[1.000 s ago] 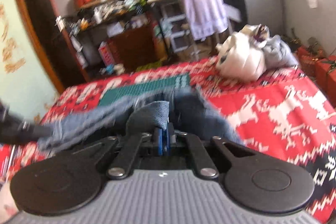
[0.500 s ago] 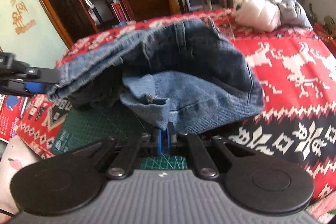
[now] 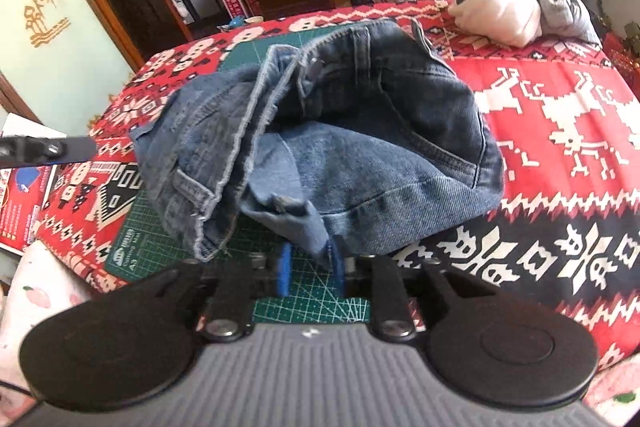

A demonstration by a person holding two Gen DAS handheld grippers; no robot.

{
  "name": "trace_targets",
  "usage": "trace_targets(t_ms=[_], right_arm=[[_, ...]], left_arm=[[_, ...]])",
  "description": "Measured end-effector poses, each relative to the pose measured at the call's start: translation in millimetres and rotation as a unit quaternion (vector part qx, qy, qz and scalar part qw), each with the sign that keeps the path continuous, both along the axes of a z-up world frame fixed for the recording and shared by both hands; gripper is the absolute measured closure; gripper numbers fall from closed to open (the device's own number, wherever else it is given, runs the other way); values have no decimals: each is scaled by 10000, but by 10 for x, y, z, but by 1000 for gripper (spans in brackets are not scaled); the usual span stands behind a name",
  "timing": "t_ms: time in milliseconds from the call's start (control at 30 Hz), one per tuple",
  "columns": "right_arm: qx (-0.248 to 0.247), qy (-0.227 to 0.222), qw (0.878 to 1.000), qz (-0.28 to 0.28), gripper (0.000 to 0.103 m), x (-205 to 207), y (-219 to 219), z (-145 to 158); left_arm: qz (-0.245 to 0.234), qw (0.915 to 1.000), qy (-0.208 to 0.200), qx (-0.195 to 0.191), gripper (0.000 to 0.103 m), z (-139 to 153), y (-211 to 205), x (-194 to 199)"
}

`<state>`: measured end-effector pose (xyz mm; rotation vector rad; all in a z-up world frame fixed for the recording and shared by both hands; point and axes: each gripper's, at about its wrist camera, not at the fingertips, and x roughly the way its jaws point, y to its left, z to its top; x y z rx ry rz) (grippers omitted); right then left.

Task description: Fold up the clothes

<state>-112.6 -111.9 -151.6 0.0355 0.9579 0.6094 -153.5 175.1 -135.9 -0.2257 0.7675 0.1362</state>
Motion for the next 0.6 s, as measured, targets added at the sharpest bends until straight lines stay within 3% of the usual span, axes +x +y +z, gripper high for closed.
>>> trace_targets(t_ms=[67, 267, 300, 367, 600], right_arm=[[-72, -91, 9999, 46, 73, -36, -13, 77], [-101, -387, 9992, 49, 54, -53, -89, 317], [-136, -461, 9988, 13, 47, -40, -94, 339], [-247, -587, 9980, -25, 37, -1, -84, 347], [-857, -846, 9925, 197, 10, 201, 148, 221]], left_arm=[[-177, 9993, -87, 304, 34, -36, -97, -1], [-585, 9956, -310, 661, 28, -138, -295, 73], [-647, 9945, -346, 747, 28, -156, -316, 92], [-770, 9919, -419, 919, 17, -192, -359, 128], [-1219, 9871, 27, 1034, 14, -313, -413, 303]])
